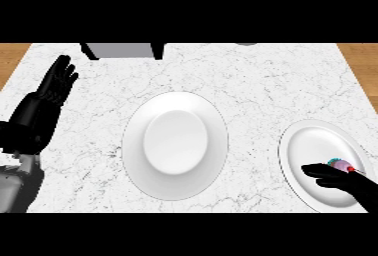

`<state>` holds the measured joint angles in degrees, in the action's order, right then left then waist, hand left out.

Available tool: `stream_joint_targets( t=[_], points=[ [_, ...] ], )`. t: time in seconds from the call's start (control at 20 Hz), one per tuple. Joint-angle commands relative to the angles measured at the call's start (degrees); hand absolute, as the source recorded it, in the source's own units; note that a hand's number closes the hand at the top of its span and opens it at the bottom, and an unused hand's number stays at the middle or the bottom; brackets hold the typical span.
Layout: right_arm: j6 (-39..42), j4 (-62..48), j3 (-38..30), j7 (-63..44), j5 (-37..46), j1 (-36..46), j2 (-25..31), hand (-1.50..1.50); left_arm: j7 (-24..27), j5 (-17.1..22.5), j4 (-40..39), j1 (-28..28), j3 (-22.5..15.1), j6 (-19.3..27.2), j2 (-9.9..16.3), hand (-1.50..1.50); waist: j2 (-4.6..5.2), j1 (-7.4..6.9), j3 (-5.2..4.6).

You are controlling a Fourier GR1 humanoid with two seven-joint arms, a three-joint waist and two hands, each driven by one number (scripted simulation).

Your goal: Pick the cupcake from the plate and place it in the plate

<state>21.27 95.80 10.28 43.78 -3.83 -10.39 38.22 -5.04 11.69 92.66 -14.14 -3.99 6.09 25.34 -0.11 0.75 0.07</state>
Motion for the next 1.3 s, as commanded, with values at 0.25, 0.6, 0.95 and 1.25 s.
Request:
stream_joint_targets(
  t=[0.25,0.6,0.95,1.25],
  points=[
    [0.48,8.48,-11.65,-10.31,5.99,0.53,16.56,-1.50,0.43,-1.25,-0.03,0.47,0.53,-0.09,-0.56,0.00,-0.17,0.32,-0.23],
    [5.17,14.87,-12.83,-21.38,16.24,-0.81,27.85,-1.50,-2.07,0.56,0.03,-0.73,2.39,-2.14,1.09,0.00,-0.22,0.03,-0.19],
    [9.19,14.39,-4.90,-27.81,26.70,2.21,24.59,-1.50,-1.66,-1.31,-1.27,-2.16,1.68,-2.86,-1.30,0.00,0.14,-0.86,-0.07],
    [9.63,10.09,-1.96,-31.60,34.77,6.51,18.46,-1.50,-0.69,-3.85,0.93,0.41,0.54,-2.21,-4.53,0.00,0.14,-1.09,-0.07]
  ],
)
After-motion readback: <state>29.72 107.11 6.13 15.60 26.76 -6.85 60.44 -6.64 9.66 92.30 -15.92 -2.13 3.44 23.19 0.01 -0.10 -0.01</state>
